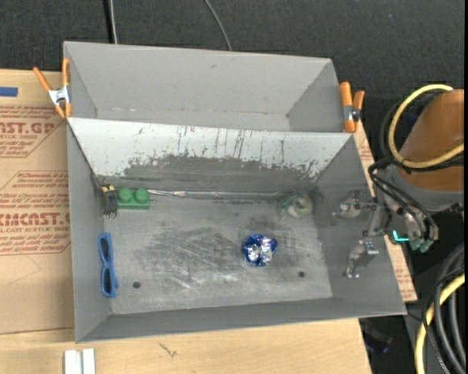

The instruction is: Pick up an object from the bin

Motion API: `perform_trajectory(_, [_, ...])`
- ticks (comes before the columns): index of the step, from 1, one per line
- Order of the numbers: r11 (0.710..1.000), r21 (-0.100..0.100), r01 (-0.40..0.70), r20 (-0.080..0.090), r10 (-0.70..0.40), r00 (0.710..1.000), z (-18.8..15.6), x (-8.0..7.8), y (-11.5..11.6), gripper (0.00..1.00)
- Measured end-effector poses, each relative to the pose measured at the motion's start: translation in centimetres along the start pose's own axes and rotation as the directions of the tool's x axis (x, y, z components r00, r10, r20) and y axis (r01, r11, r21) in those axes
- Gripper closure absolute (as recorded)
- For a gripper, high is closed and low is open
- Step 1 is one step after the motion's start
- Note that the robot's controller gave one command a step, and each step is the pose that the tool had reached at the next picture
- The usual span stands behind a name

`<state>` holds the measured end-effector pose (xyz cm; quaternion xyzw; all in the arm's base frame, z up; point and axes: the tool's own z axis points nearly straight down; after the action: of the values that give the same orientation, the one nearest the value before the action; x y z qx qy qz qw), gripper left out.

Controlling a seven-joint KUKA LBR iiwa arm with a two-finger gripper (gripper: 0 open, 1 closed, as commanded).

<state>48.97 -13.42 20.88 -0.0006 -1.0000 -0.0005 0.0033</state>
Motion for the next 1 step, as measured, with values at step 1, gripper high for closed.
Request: perform_trajectory(1, [0.939,-0.001,0.344,0.002,-0.344,0.939,11.57,-0.1,6.03,0.0])
